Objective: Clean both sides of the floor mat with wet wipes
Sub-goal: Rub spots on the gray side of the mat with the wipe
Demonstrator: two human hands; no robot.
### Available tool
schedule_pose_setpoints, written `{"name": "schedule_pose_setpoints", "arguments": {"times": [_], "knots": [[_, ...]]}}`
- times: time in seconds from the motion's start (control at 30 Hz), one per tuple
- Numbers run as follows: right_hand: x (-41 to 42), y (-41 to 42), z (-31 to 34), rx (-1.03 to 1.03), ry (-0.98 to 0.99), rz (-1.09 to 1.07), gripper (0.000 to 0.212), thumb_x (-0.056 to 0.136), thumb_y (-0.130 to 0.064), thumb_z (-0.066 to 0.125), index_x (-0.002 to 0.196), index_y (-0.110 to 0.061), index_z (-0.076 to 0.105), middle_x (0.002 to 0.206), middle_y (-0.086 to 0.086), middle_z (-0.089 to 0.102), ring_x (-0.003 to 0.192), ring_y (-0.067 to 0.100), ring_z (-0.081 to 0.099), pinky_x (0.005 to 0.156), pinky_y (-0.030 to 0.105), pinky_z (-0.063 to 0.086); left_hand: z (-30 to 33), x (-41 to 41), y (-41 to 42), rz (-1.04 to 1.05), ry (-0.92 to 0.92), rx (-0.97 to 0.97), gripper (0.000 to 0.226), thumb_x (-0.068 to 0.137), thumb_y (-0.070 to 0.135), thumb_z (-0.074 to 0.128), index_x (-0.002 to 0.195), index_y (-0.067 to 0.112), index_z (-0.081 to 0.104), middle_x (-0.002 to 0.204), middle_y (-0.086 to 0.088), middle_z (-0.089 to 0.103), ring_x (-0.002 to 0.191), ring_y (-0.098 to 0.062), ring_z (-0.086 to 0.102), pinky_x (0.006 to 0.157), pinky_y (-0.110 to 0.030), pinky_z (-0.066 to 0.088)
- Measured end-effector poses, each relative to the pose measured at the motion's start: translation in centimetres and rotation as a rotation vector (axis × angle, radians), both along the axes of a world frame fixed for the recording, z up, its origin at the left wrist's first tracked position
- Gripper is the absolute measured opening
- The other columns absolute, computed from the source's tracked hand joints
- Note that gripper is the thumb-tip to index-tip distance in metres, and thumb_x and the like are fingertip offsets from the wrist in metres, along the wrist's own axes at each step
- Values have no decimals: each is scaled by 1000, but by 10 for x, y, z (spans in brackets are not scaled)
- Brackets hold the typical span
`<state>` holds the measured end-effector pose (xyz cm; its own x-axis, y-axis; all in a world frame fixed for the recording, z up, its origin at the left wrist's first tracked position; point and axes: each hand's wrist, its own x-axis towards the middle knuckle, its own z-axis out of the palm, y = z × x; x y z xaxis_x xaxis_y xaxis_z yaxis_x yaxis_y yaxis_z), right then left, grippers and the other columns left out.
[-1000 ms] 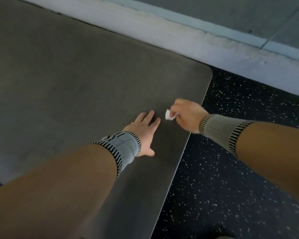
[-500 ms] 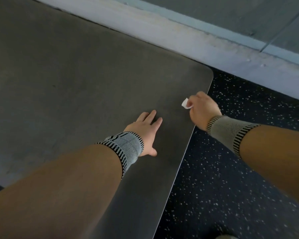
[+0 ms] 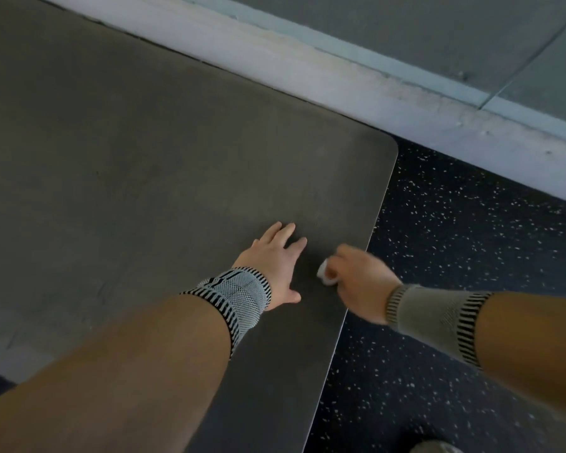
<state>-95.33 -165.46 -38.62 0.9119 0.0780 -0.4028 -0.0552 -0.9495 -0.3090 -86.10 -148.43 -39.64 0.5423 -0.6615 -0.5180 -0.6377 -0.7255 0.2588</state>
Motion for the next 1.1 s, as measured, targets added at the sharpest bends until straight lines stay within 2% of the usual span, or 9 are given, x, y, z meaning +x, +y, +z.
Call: {"name": "schedule_pose_setpoints", "arguments": {"times": [0.07,0.13,0.33,0.43,0.53,0.7,0.87,1.03,1.1], "knots": [[-3,4,8,21,108,228,26,87,-11,54,107,-27,55,99,-10,39,89,8,44,82,23,46,0,1,0,5,8,-5,103,76,51,75,153,30,10,160,10,-10,148,-15,-10,114,-44,26],[20,-6,9,-24,105,256,30,85,-4,56,107,-25,58,97,-9,40,88,10,47,76,20,44,1,2,0,1,10,-10,103,76,52,74,153,30,10,160,10,-9,148,-16,-10,113,-45,27],[74,-12,-5,-131,-137,-510,23,86,-3,51,101,-18,59,104,-2,44,91,17,49,81,26,43,0,2,2,10,16,-67,103,75,53,75,153,30,12,160,10,-6,148,-17,-9,114,-45,26],[30,27,-4,-28,-136,-266,21,82,-5,54,83,-27,51,92,-7,40,87,14,45,82,25,42,-3,2,4,-11,6,-89,101,76,54,73,153,29,13,160,8,-6,148,-19,-8,115,-44,24],[10,29,2,-10,-18,-58,14,85,-11,54,91,-22,58,97,-5,45,89,12,46,85,27,44,-6,5,8,-39,-7,-110,101,76,57,71,153,28,13,161,7,-6,148,-19,-7,114,-44,26],[30,20,1,-177,-142,-564,22,89,-5,49,104,-16,61,111,2,46,98,19,52,88,28,45,-3,11,9,-73,15,-97,99,77,55,72,153,27,15,161,4,-3,148,-20,-6,115,-43,24],[-10,58,4,-15,21,-56,17,85,-12,52,97,-21,60,99,-6,46,94,15,50,88,29,46,2,12,8,-109,87,-54,92,85,40,66,155,21,8,161,-1,-14,148,-23,-13,120,-44,14],[10,34,-2,-110,-154,-663,22,90,-7,50,108,-15,58,109,0,49,93,16,51,81,27,46,5,8,12,-134,-18,-40,88,84,44,69,153,21,20,161,-6,-2,148,-29,-3,116,-48,21],[6,47,-4,-93,-158,-534,21,88,-6,51,104,-17,59,102,-5,45,91,14,50,81,24,43,6,6,20,-129,-93,-60,82,81,50,69,147,21,31,158,-6,13,144,-29,9,111,-48,30]]}}
